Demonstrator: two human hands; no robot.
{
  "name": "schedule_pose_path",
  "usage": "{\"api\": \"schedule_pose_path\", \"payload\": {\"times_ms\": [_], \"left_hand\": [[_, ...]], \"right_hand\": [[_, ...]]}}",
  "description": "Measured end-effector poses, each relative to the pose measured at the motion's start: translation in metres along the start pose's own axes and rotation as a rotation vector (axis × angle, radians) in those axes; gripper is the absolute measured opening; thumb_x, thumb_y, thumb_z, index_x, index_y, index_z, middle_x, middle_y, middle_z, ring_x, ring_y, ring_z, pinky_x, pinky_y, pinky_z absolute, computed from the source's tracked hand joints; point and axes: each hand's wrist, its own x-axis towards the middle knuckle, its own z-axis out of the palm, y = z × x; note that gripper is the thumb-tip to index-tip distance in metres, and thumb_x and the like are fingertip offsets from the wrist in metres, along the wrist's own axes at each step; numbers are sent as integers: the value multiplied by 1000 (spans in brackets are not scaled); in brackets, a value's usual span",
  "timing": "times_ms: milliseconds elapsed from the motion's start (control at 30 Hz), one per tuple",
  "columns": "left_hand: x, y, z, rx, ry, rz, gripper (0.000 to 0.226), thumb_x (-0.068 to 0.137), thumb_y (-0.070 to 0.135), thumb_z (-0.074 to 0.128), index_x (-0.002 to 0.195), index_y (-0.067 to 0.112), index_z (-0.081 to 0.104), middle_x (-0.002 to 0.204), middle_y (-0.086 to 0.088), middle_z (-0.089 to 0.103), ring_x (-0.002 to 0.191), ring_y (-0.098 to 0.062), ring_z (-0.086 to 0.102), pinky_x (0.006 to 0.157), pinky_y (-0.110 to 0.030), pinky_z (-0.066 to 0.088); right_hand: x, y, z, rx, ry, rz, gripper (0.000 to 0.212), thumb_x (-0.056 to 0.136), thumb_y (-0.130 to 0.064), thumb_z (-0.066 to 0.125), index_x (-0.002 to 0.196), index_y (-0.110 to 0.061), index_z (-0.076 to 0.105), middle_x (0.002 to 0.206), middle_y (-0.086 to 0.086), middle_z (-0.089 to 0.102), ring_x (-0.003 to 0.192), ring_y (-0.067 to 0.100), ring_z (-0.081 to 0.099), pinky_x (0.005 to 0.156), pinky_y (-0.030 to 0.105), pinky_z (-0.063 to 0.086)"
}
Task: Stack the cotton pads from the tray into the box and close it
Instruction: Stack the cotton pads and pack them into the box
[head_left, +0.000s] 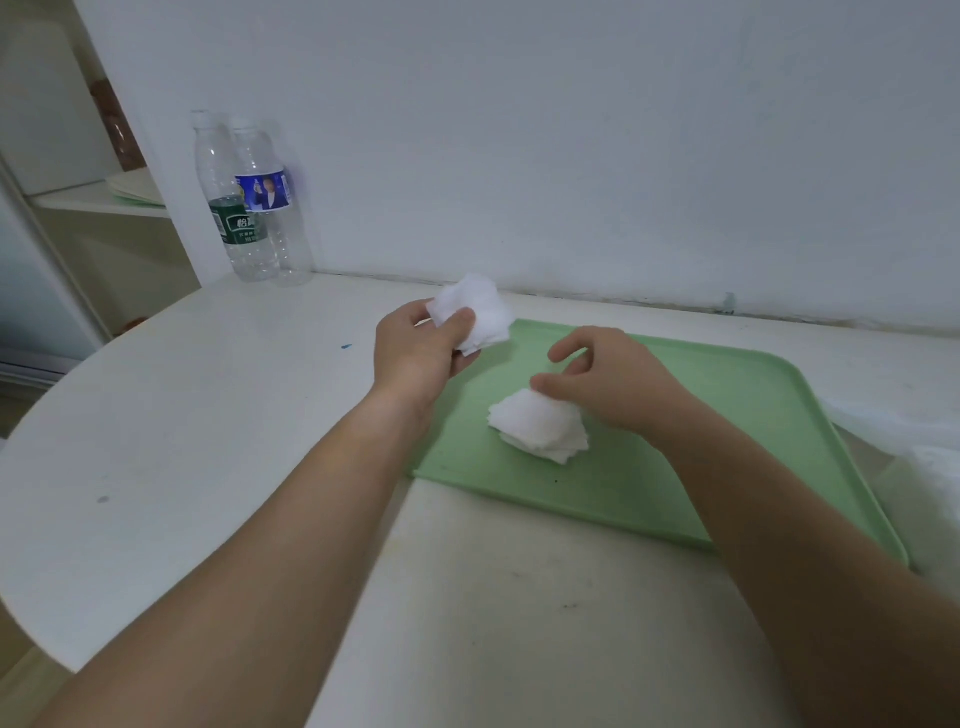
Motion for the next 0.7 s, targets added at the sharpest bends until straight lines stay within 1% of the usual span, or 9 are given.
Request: {"api": "schedule_pose_path", "payload": {"times_ms": [67, 133, 267, 367, 433, 500, 567, 633, 700], "left_hand": [[0, -2, -1, 20, 11, 4, 23, 93, 9, 69, 115, 2, 66, 112, -14, 72, 82, -17, 73, 75, -23, 60], [0, -3, 1, 25, -3, 7, 21, 93, 9, 69, 114, 3, 66, 111, -14, 72, 82, -16, 73, 75, -23, 60], [-1, -5, 4, 33, -14, 9, 18, 93, 11, 70, 110, 6, 68, 110, -13, 73, 84, -17, 72, 72, -22, 59], [-1, -6, 4, 37, -5, 8, 19, 92, 10, 70, 111, 5, 68, 109, -13, 73, 85, -17, 72, 70, -21, 58], [0, -5, 4, 30, 2, 10, 21, 92, 10, 70, 113, 4, 67, 109, -13, 73, 88, -19, 73, 70, -21, 59], [1, -5, 3, 20, 8, 7, 22, 92, 10, 70, 113, 3, 68, 109, -13, 73, 92, -22, 74, 71, -22, 59], [1, -5, 3, 18, 5, -3, 22, 92, 10, 70, 112, 3, 68, 108, -14, 74, 95, -24, 74, 73, -24, 61], [-1, -5, 3, 35, -31, -9, 21, 91, 10, 71, 112, 4, 69, 105, -13, 75, 89, -22, 75, 74, -27, 61], [-5, -4, 6, 68, -101, -14, 21, 89, 10, 72, 110, 3, 70, 93, -8, 76, 75, -16, 73, 70, -26, 60]], "right_hand": [[-1, -1, 2, -70, -67, 5, 45, 72, -44, 84, 107, -28, 63, 94, -8, 66, 83, 9, 62, 66, 27, 44], [-3, -2, 5, -93, -107, -2, 49, 66, -43, 88, 106, -28, 64, 93, -9, 66, 83, 6, 63, 66, 26, 45], [-4, -5, 6, -93, -167, -47, 46, 65, -34, 91, 103, -29, 66, 91, -10, 66, 79, 4, 62, 59, 22, 44], [-5, -7, 6, -63, -187, -86, 36, 69, -26, 89, 99, -27, 68, 88, -8, 71, 77, 9, 66, 62, 25, 50], [-3, -7, 2, 31, -181, -104, 27, 74, -21, 86, 98, -23, 73, 86, -4, 74, 79, 14, 69, 70, 29, 55], [-1, -5, -6, 196, -177, -104, 21, 79, -18, 82, 99, -19, 75, 86, -2, 75, 80, 14, 69, 73, 30, 54], [1, -3, -12, 410, -192, -83, 21, 84, -16, 78, 105, -17, 74, 95, 2, 76, 87, 17, 69, 80, 33, 54], [2, -2, -14, 568, -202, -51, 26, 87, -16, 74, 113, -16, 71, 102, 2, 75, 91, 18, 67, 81, 35, 50], [1, -4, -16, 639, -215, -42, 27, 90, -17, 71, 117, -15, 70, 100, -1, 74, 86, 13, 65, 77, 29, 47]]}}
